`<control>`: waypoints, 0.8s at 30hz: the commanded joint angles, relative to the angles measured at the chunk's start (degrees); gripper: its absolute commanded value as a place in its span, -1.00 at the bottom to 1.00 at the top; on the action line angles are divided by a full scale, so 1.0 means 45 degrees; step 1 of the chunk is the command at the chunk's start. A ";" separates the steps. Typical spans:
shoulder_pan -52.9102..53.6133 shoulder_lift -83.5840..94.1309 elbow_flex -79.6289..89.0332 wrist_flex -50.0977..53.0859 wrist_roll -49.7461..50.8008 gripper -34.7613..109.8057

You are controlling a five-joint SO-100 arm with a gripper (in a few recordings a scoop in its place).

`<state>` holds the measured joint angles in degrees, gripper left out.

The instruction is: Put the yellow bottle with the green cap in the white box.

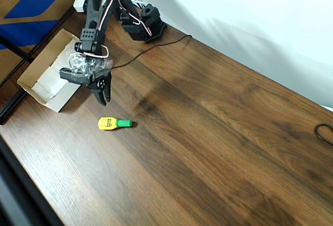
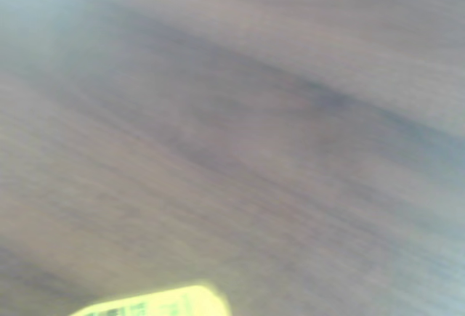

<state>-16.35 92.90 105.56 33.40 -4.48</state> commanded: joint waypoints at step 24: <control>-0.0684 -0.3613 -0.2754 -0.1094 -0.0937 -0.18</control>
<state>-18.46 74.88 97.12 28.30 -8.17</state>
